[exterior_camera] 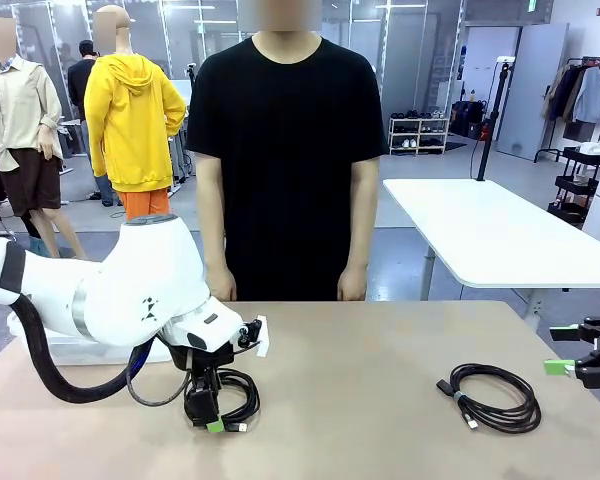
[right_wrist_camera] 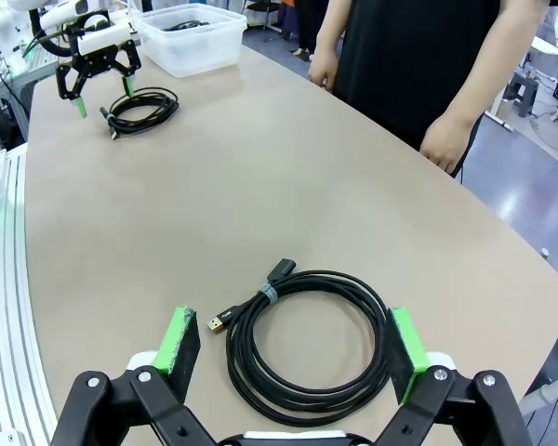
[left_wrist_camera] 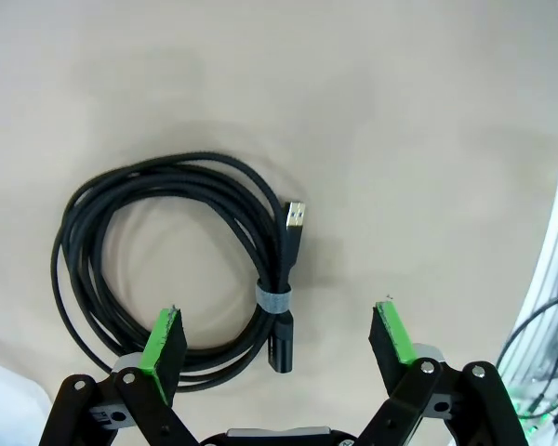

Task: Organize and store the cables.
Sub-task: Place the USB Extension Cable into the Organizing box.

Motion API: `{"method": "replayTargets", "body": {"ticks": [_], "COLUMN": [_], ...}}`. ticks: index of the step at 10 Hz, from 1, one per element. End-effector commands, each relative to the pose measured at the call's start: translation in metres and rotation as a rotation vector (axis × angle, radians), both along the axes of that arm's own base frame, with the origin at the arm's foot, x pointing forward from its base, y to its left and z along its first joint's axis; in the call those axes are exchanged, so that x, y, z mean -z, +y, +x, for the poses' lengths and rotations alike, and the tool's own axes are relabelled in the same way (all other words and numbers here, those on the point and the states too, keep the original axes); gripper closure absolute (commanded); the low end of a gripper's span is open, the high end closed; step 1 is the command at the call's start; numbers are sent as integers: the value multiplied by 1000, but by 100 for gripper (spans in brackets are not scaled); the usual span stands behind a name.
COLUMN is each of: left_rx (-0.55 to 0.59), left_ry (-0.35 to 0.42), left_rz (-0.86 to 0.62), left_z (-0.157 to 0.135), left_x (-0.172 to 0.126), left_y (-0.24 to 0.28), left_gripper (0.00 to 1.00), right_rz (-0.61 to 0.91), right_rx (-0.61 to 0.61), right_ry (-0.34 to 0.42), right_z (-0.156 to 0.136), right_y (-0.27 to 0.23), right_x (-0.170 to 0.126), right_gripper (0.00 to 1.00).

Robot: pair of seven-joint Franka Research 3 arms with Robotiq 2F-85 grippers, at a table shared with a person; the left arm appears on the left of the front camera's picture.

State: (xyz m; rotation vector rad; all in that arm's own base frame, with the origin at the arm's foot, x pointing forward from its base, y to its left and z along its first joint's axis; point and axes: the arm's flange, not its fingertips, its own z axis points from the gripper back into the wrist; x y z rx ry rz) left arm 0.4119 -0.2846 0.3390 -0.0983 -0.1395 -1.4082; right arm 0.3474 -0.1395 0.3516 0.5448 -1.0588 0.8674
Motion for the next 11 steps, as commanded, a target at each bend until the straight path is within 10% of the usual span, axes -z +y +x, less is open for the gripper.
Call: {"method": "replayTargets", "body": {"ticks": [1, 5, 6, 9, 11], "left_rx": [-21, 11, 24, 43, 48], "left_ry": [-25, -35, -30, -33, -20], "left_rz": [51, 63, 64, 33, 49], "left_z": [4, 11, 10, 4, -1], "left_x": [8, 25, 29, 24, 17], "left_y": [-2, -5, -7, -5, -4], "left_gripper": [0, 0, 13, 100, 100], "right_rz": [9, 9, 9, 9, 9], "right_rx": [18, 18, 18, 18, 18], "right_ry": [14, 14, 14, 14, 14], "right_z": [1, 1, 1, 1, 1], "right_y": [2, 2, 2, 2, 2], "right_x": [-2, -2, -2, -2, -2], "right_gripper": [0, 0, 0, 0, 0]}}
